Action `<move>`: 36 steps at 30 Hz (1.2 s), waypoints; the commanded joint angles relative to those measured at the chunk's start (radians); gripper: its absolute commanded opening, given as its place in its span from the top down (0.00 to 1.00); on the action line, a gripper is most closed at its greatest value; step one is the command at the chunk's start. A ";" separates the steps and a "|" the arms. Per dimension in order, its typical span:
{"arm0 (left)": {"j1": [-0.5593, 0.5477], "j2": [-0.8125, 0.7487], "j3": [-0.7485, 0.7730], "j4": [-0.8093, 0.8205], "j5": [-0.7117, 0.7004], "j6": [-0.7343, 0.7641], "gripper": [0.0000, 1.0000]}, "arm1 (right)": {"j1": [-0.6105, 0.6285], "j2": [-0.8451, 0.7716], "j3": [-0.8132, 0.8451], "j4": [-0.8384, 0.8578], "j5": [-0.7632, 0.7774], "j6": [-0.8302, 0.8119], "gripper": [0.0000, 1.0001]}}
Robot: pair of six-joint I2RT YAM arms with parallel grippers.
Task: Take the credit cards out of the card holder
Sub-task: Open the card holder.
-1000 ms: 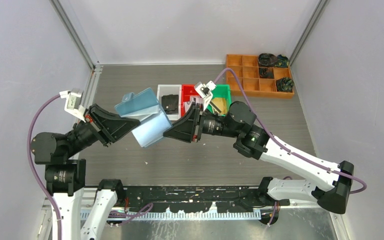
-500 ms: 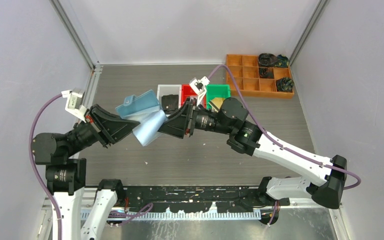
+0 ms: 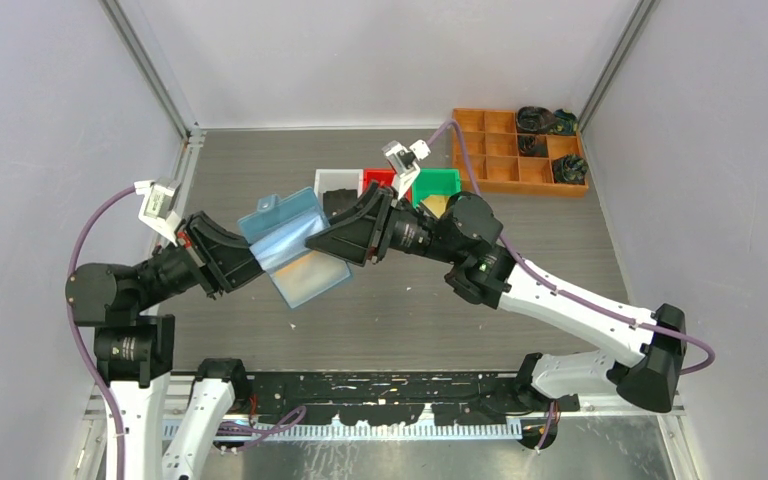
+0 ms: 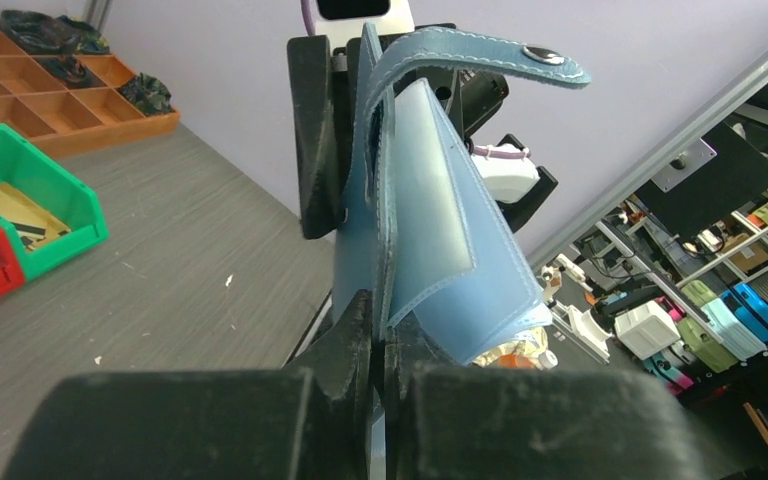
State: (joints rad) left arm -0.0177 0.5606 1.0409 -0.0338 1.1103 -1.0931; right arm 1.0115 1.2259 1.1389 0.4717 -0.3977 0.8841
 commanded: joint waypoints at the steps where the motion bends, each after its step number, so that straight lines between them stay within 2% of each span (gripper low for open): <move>1: -0.004 0.002 0.008 0.049 0.041 -0.013 1.00 | 0.001 0.009 0.049 0.138 -0.005 0.072 0.55; 5: -0.004 0.001 0.009 0.048 0.039 -0.008 1.00 | 0.001 0.006 0.037 0.127 0.007 0.089 0.75; 9: -0.004 0.001 0.023 -0.017 0.028 0.047 0.99 | 0.001 -0.007 0.035 0.111 0.028 0.100 0.90; 12: -0.004 -0.011 0.051 -0.143 0.016 0.162 0.73 | 0.000 -0.025 0.023 0.112 0.046 0.099 0.99; 14: -0.004 -0.012 0.095 -0.285 0.009 0.294 0.65 | 0.000 -0.044 0.002 0.110 0.064 0.093 0.99; 17: -0.004 -0.027 0.142 -0.413 0.021 0.482 0.61 | -0.002 -0.082 -0.030 0.093 0.090 0.074 0.99; 25: -0.005 -0.006 0.284 -0.634 0.180 0.776 0.62 | -0.016 -0.152 -0.061 0.059 0.103 0.051 0.99; 28: -0.003 -0.005 0.265 -0.578 0.201 0.751 0.63 | -0.016 -0.134 -0.050 0.059 0.059 0.064 0.99; 31: -0.005 -0.027 0.207 -0.417 0.184 0.634 0.63 | -0.015 -0.107 -0.041 0.076 0.020 0.093 0.99; 36: -0.004 -0.029 0.151 -0.262 0.123 0.488 0.65 | -0.011 -0.092 -0.043 0.104 -0.003 0.107 0.99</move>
State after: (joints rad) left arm -0.0196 0.5377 1.2156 -0.4683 1.2621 -0.4873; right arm 0.9955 1.1397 1.0607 0.4767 -0.3801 0.9649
